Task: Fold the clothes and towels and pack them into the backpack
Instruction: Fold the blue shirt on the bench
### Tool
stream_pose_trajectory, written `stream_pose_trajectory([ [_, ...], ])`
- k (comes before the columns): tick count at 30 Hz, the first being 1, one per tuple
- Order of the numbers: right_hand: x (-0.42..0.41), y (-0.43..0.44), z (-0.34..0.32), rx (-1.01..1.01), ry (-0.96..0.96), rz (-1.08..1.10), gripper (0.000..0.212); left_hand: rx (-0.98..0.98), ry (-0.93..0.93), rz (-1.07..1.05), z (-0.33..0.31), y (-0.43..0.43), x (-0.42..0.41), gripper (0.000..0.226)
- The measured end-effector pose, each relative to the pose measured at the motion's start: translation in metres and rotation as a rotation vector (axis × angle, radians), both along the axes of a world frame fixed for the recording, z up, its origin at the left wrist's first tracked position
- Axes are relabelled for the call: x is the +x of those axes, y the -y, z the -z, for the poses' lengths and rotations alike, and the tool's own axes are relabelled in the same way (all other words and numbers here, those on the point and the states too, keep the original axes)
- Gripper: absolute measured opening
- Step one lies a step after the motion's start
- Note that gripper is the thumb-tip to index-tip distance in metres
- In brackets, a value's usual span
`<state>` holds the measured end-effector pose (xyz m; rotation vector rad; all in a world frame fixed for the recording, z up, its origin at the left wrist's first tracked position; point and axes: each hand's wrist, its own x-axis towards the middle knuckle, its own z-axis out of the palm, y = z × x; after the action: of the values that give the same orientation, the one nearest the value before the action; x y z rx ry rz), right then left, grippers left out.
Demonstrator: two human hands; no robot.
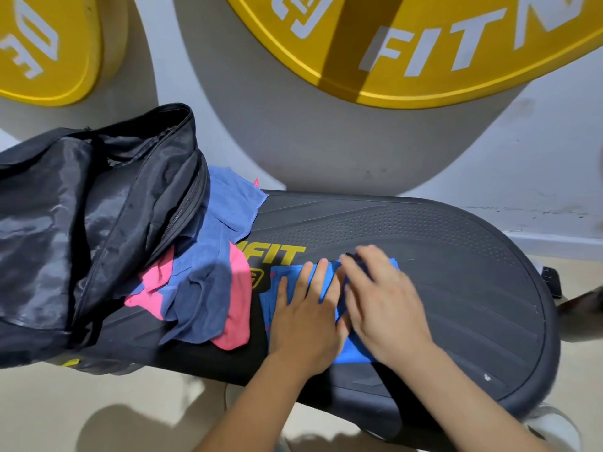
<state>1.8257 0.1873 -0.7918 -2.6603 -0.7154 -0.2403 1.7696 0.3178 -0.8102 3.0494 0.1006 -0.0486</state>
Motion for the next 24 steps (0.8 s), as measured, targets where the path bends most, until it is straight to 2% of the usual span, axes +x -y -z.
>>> stream_pose_trajectory([
  [2, -0.010, 0.004, 0.016, -0.095, -0.058, -0.068, 0.049, -0.052, 0.006, 0.014, -0.003, -0.003, 0.000, 0.056],
  [5, -0.009, 0.007, 0.027, -0.217, -0.084, -0.047, 0.056, -0.332, 0.127, -0.026, 0.000, -0.019, -0.002, 0.052],
  [6, -0.009, 0.005, 0.026, -0.233, -0.091, -0.035, 0.057, -0.364, 0.171, -0.016, 0.000, -0.023, -0.006, 0.047],
  [9, -0.010, 0.000, 0.023, -0.253, -0.111, -0.009, 0.057, -0.255, 0.295, -0.007, -0.008, -0.029, -0.021, 0.015],
  [12, -0.010, 0.000, 0.020, -0.248, -0.143, -0.005, 0.058, -0.184, 0.235, 0.129, -0.016, -0.027, -0.030, 0.006],
  [15, -0.011, 0.001, 0.018, -0.218, -0.150, -0.022, 0.056, -0.202, 0.079, 0.190, -0.027, -0.026, -0.039, 0.021],
  [18, -0.010, 0.005, 0.018, -0.070, -0.168, -0.047, 0.041, -0.054, -0.041, 0.232, -0.039, -0.025, -0.045, 0.044],
  [21, -0.011, 0.010, 0.017, 0.083, -0.181, -0.062, 0.029, 0.109, -0.091, 0.263, -0.042, -0.018, -0.045, 0.052],
  [24, -0.013, 0.019, 0.015, 0.009, -0.146, -0.161, 0.022, 0.180, -0.094, 0.256, -0.038, -0.012, -0.043, 0.051],
])
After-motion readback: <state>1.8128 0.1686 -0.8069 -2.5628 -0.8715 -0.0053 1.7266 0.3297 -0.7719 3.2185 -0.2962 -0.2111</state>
